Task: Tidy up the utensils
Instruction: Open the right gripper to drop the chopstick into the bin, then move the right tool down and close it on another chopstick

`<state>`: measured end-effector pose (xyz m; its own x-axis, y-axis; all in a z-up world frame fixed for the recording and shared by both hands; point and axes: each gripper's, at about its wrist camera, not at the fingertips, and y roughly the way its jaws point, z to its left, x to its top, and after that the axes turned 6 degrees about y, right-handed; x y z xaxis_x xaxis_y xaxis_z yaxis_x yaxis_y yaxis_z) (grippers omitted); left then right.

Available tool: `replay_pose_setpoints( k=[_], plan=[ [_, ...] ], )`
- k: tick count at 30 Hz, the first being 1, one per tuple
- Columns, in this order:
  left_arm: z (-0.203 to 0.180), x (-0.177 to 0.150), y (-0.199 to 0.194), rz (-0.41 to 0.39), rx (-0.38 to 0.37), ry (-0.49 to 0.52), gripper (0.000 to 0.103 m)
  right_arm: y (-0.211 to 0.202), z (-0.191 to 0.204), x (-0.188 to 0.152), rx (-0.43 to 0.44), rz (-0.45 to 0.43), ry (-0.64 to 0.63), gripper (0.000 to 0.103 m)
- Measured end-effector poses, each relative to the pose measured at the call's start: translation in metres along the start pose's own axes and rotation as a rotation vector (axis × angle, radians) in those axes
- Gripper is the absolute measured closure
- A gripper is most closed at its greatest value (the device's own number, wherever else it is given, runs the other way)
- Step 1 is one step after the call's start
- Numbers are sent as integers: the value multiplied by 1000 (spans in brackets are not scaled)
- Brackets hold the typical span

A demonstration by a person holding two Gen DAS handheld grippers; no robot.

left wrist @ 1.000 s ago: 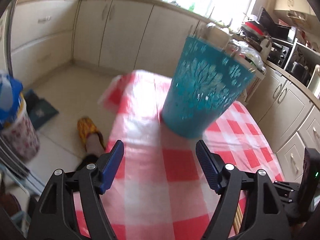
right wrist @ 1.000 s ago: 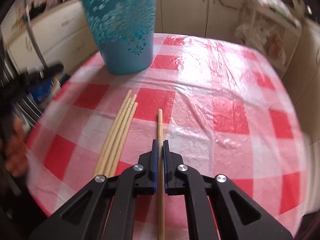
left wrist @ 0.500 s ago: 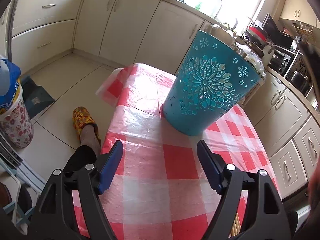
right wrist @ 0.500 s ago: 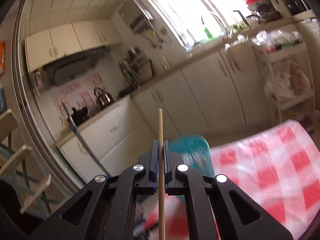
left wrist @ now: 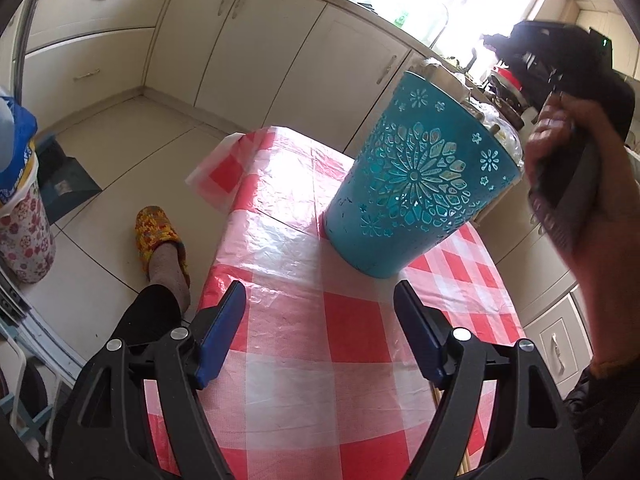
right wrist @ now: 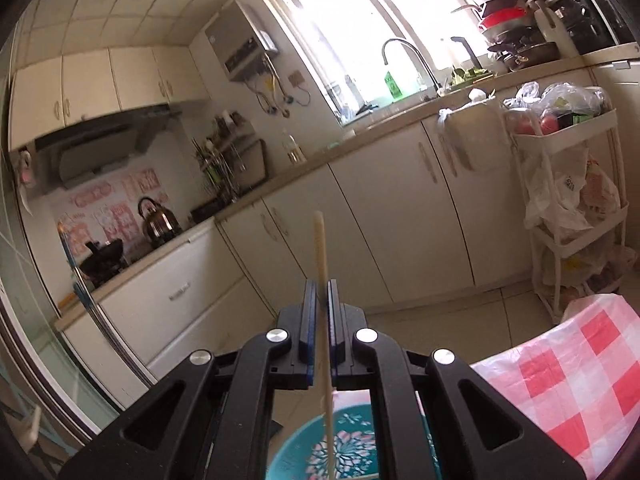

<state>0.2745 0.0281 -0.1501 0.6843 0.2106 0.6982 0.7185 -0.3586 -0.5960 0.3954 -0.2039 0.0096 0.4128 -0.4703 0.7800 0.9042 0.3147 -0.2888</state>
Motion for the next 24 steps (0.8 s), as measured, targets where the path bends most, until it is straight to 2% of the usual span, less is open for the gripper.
replay_pose_setpoints(
  k=[6,9,13,15,19,21,24],
  plan=[
    [2,0,1,3,4,-15,30,-15,-1,-24,9,63,-35,96],
    [3,0,1,6,10,-19,30,-53,-4,-36,22,52,-52,80],
    [3,0,3,15,24,-16,29,-110,-17,-58,-8,53,-83,70],
    [2,0,3,17,29,-14,28,-134,-27,-81,-62,109,-116,69],
    [1,0,4,27,37,-7,28,-152,-58,-149,-174,347,-179,70],
    [0,1,7,36,44,-2,27,-151,-72,-180,-207,447,-187,75],
    [-2,0,8,44,54,1,27,-145,-83,-198,-222,509,-169,80]
  ],
)
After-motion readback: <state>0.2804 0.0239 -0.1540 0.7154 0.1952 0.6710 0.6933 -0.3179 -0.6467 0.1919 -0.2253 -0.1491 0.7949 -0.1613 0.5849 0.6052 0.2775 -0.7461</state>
